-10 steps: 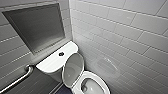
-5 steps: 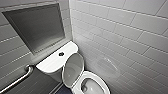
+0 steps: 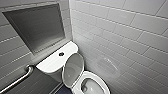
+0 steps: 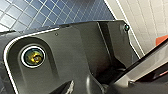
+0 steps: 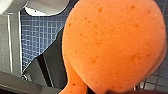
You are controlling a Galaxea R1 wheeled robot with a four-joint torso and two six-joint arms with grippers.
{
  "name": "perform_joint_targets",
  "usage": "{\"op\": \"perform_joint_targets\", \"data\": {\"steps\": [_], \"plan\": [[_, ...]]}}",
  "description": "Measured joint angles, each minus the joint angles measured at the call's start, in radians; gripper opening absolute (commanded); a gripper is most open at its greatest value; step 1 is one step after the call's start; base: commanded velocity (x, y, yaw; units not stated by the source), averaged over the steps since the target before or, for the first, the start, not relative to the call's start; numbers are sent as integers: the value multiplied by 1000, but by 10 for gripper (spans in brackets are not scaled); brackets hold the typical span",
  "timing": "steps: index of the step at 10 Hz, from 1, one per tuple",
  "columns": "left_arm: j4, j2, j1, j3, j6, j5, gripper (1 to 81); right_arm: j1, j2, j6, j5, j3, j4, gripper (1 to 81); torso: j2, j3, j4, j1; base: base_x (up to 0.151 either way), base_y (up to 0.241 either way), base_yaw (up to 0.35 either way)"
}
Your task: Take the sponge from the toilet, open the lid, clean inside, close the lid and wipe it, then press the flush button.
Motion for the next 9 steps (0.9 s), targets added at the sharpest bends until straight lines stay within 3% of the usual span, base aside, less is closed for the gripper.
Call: {"op": "perform_joint_targets", "data": {"steps": [4, 9], "plan": [[10, 103, 40, -167, -3, -5, 811, 0, 0, 1, 0, 0, -5, 10, 0, 0, 0, 0, 0, 0, 0], [13, 115, 64, -184, -14, -1, 811, 1, 0, 3, 0, 1, -11, 10, 0, 1, 0, 0, 0, 0, 0]]}}
